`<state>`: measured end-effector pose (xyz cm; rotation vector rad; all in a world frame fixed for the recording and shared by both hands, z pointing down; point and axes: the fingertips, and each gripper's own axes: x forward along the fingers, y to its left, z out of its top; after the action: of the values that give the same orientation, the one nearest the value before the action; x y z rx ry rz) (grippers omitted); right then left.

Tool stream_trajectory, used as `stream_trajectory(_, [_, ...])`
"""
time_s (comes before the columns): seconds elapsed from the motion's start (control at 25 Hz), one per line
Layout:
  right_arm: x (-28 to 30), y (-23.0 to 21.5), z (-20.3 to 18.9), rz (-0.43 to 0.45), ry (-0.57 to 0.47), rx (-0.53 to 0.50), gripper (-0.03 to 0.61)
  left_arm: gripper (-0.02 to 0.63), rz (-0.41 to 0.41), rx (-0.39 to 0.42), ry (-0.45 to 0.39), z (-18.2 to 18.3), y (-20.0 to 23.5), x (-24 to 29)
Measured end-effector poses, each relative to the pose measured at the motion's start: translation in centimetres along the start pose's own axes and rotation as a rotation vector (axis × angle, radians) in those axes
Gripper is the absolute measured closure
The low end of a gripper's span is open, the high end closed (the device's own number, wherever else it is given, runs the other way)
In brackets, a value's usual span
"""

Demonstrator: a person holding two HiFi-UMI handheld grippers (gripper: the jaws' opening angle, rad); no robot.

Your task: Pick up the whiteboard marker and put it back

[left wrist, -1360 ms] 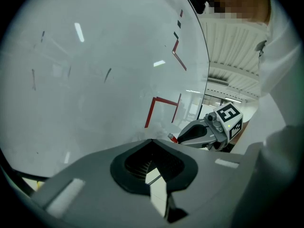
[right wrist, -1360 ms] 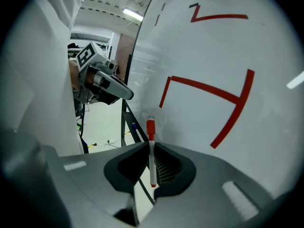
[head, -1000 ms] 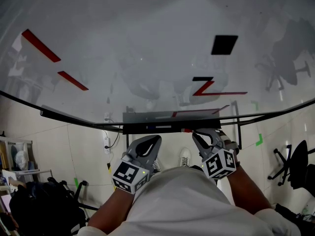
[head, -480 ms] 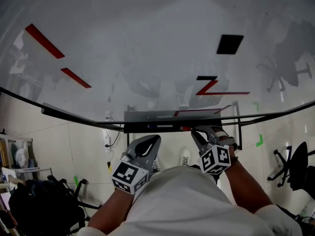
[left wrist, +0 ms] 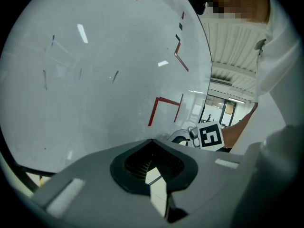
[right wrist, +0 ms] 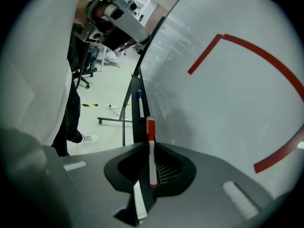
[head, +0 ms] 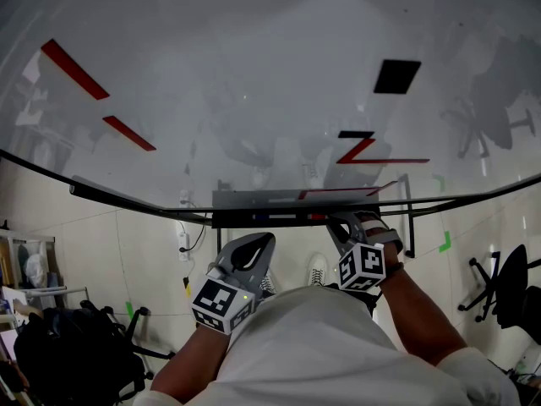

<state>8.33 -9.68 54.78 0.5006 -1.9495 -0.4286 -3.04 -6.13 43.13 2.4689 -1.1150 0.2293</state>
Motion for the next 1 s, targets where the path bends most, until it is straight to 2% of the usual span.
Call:
stream_trajectory(0.48, [2.0,0.2,-1.2,0.005,0.058,-0.054,0.541,0.597,0.012,-0.011,-0.005,-0.3,0.2,-0.3])
stream_trajectory(0.64, [2.3,0.4,-1.2,0.025,0.056,-0.019,0.537,0.597,0.016,-0.017,-0.005,-0.4,0.3,-0.4])
stream_trajectory(0.72, [2.3,0.4,-1.1,0.026,0.055,-0.003,0.514,0.597,0.016,-0.020,-0.006,-0.5,0.4,-0.4])
stream_trajectory(1.0, [2.0,0.4,-1.0,0.017,0.056,0.007,0.517,0.597,0.012,-0.014,-0.006,-0.2,0.3,-0.4])
